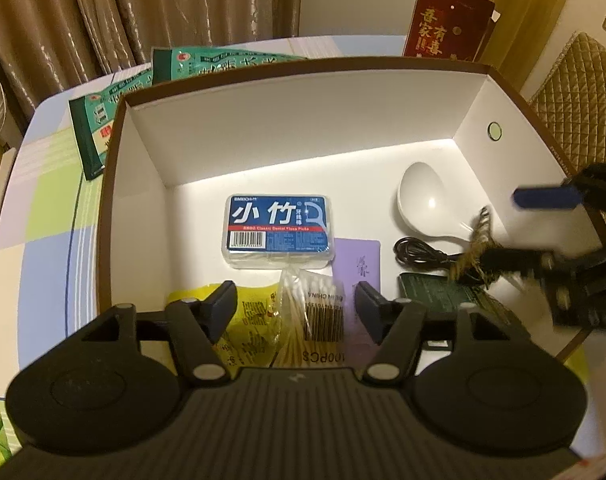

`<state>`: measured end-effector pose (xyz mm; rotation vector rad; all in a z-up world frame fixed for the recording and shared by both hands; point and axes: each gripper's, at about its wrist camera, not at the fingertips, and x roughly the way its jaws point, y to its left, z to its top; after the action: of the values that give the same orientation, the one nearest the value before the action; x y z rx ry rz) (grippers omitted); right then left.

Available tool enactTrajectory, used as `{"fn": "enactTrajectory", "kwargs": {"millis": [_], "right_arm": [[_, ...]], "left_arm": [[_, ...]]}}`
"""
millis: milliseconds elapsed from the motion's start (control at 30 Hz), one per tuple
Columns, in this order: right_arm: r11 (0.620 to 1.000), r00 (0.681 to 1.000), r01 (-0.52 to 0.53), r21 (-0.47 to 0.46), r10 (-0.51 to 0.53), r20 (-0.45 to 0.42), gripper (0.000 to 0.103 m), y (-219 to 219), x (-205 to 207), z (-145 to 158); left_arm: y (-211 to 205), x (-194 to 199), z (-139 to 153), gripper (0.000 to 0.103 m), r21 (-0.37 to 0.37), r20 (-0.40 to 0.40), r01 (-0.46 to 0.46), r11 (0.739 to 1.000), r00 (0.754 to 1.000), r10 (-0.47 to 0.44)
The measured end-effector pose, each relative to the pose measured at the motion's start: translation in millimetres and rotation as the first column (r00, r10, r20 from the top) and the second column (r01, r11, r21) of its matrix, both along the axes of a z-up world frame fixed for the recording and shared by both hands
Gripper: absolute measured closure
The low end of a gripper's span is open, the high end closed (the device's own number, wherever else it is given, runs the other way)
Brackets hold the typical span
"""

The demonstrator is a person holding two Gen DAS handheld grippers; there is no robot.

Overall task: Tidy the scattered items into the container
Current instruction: 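Open both tools to drop the swab bag and claw clip into the box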

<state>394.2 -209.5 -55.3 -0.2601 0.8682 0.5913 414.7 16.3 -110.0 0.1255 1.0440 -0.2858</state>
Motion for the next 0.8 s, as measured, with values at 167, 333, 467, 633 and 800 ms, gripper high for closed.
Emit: {"fn": "enactTrajectory", "kwargs": {"millis": [167,333,467,633,800], "right_arm": [[1.000,1.000,-0.022,0.012,0.021,0.002,0.025,-1.3,-6.1,3.1],[1.000,1.000,-0.012,0.012,0.012,0.000,0.013,-3.7,-10.4,4.9],[1.000,1.000,0.005,0.020,-0.005,0.001,0.007,-4.8,-14.2,9.3],[1.000,1.000,0.023,0.020,-0.023,0.013,0.004,-6.0,-17.9,13.6],[0.998,0.999,0.045,0.033,-0.045,0.015,0.004,-11.0,-23.0,18.4]], "left_arm": [[-1.8,-6.8,9.7,0.028,0.004,0.035,0.009,1.000,0.999,-0.009],[-1.1,-14.7,19.4,0.019,-0.005,0.057,0.001,1.000,0.998,-0.001],[0.5,-21.5,27.6,0.017,-0.015,0.074,-0.003,1.000,0.997,0.004],[0.3,-28.9,37.0,0.013,-0.010,0.094,0.007,1.000,0.996,-0.006],[3.6,-37.3,46.1,0.011,-0.014,0.109,-0.001,1.000,0.994,0.003]]}}
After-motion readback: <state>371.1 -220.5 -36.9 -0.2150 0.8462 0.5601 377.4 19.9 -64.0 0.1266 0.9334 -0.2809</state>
